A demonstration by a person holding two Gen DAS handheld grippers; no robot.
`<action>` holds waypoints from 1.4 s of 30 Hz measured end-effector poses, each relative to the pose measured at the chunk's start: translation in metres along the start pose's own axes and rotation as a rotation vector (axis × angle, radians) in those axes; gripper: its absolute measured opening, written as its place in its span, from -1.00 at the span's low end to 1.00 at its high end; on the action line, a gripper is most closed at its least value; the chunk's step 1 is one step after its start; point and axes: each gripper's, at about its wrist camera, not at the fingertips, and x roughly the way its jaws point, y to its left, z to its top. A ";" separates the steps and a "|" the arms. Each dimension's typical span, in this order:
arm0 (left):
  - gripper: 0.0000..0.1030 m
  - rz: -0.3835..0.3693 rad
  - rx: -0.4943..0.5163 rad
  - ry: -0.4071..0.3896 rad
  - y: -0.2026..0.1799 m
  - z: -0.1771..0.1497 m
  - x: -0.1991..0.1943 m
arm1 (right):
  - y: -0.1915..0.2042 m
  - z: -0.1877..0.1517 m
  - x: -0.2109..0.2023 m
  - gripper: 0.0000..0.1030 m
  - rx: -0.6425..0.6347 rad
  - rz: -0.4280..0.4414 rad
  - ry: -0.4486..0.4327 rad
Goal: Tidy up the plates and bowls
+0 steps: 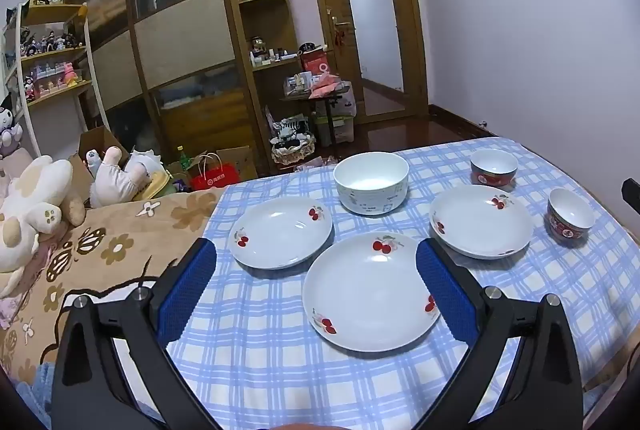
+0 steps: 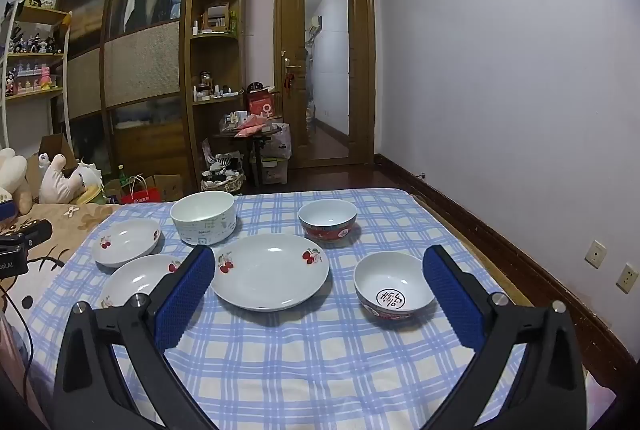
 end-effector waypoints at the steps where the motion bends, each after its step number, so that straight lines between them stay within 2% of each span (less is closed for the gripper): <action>1: 0.92 -0.005 -0.001 0.000 0.000 0.000 0.000 | 0.000 0.000 0.000 1.00 0.001 0.001 0.000; 42: 0.92 -0.006 -0.001 0.002 -0.004 -0.002 0.000 | -0.004 0.000 0.001 1.00 0.024 -0.012 0.006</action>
